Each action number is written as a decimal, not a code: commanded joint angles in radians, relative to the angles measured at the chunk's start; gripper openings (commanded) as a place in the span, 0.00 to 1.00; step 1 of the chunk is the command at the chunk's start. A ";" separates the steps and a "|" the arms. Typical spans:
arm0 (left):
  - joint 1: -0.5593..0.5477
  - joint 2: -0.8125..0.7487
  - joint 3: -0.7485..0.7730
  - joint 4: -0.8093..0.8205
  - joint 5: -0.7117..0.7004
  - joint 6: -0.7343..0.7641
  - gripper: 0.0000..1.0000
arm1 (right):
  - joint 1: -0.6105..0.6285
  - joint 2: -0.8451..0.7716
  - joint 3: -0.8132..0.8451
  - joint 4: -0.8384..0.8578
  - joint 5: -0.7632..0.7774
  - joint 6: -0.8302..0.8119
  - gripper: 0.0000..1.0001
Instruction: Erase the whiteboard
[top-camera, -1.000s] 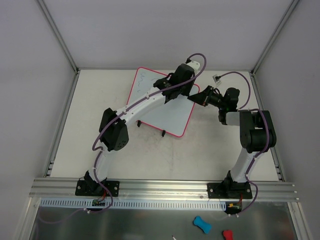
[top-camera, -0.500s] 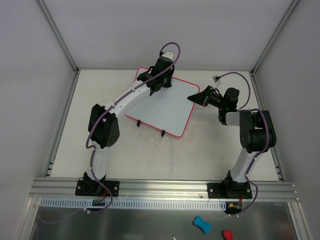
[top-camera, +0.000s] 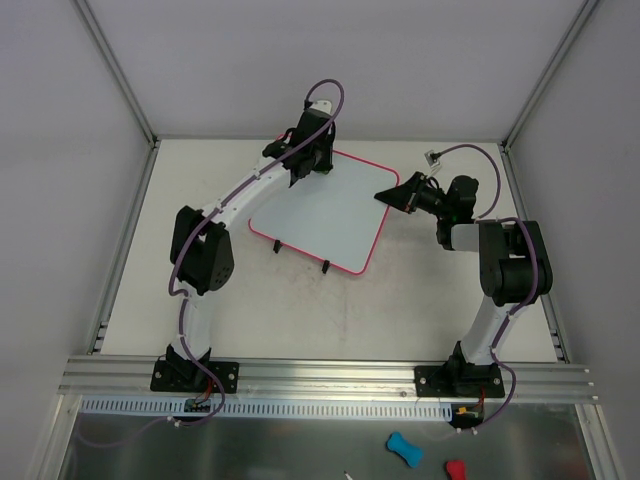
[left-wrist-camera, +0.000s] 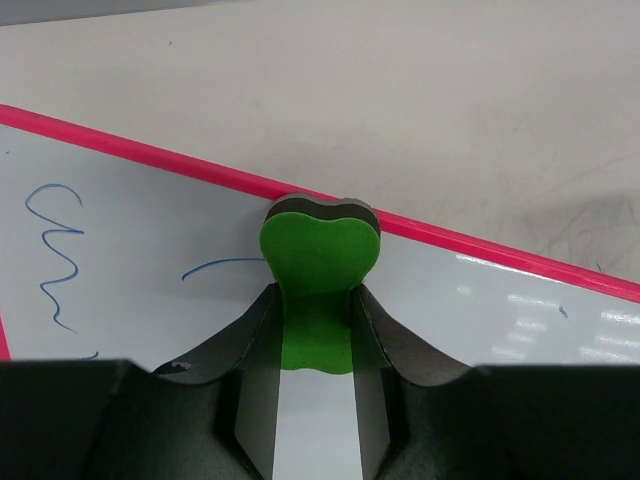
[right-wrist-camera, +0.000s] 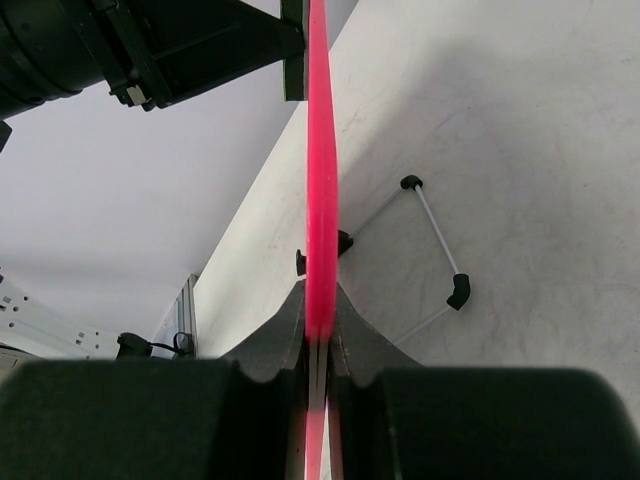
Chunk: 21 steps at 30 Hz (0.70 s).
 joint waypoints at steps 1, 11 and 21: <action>0.010 0.010 0.029 -0.025 0.063 0.021 0.00 | 0.040 -0.069 0.001 0.102 -0.110 -0.073 0.00; -0.129 0.062 0.184 -0.016 0.027 0.154 0.00 | 0.042 -0.073 0.001 0.102 -0.112 -0.072 0.00; -0.221 0.097 0.192 -0.019 -0.004 0.164 0.00 | 0.040 -0.067 0.004 0.102 -0.112 -0.072 0.00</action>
